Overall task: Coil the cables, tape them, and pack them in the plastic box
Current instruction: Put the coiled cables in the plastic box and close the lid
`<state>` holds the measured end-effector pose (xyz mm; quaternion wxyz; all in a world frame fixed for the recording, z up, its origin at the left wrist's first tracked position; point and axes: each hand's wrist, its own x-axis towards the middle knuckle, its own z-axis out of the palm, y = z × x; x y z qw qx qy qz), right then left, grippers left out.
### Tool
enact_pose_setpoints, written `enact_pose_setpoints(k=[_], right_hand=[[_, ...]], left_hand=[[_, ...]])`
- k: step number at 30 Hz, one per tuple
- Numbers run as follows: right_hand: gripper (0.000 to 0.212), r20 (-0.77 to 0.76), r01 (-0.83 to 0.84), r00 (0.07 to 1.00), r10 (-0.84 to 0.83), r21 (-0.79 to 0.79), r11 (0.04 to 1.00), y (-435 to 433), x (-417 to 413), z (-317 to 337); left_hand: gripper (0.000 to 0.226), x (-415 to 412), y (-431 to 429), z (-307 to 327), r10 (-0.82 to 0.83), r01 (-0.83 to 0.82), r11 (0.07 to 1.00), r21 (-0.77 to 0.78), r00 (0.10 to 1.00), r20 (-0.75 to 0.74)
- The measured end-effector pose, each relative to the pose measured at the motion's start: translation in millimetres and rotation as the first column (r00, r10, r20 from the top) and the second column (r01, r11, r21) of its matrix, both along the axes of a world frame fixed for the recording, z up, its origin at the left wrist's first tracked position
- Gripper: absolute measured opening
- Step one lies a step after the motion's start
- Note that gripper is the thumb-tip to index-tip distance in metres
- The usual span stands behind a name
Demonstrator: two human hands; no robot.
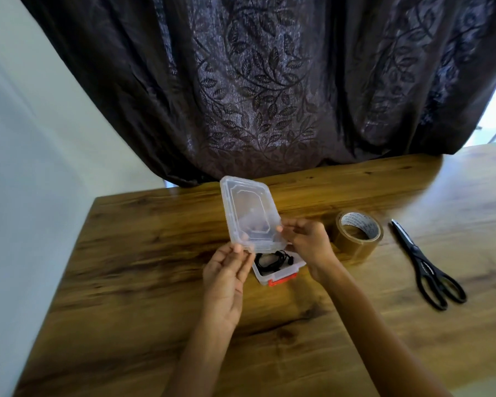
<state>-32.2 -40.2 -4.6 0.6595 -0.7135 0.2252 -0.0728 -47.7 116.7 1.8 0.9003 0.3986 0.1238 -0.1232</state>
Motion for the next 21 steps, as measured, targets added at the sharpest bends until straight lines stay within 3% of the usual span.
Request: enact_pose_setpoints(k=[2, 4, 7, 10, 13, 21], right_hand=[[0.014, -0.009, 0.033, 0.999, -0.034, -0.039, 0.999, -11.9, -2.0, -3.7], [0.013, 0.001, 0.072, 0.997, -0.073, -0.125, 0.989, -23.7, -4.8, -8.1], [0.011, -0.009, 0.065, 0.998, -0.07, -0.263, 0.963, -29.4, -11.8, -13.3], [0.014, -0.016, 0.028, 0.999, -0.036, -0.371, 0.928, -23.9, -18.6, -18.3], [0.018, 0.0, 0.014, 1.0, -0.015, -0.409, 0.913, -19.7, -20.6, -22.9], [0.017, 0.003, 0.037, 0.999, -0.039, -0.413, 0.91, -20.9, -23.6, -30.7]], left_hand=[[0.008, -1.7, -3.1, -5.0, -0.108, 0.105, 0.985, 0.136, 0.994, 0.015], [0.008, -2.0, -4.6, -12.2, -0.189, 0.171, 0.906, 0.388, 0.982, 0.009], [0.025, -1.0, -4.5, -28.3, -0.262, 0.163, 0.685, 0.71, 0.964, 0.032], [0.036, -3.3, -5.8, -36.1, -0.351, 0.09, 0.426, 0.9, 0.933, 0.073], [0.036, -5.4, -6.4, -35.7, -0.376, -0.016, 0.266, 0.964, 0.919, 0.119], [0.036, 0.0, -9.0, -41.5, -0.415, -0.022, 0.221, 0.975, 0.903, 0.114]])
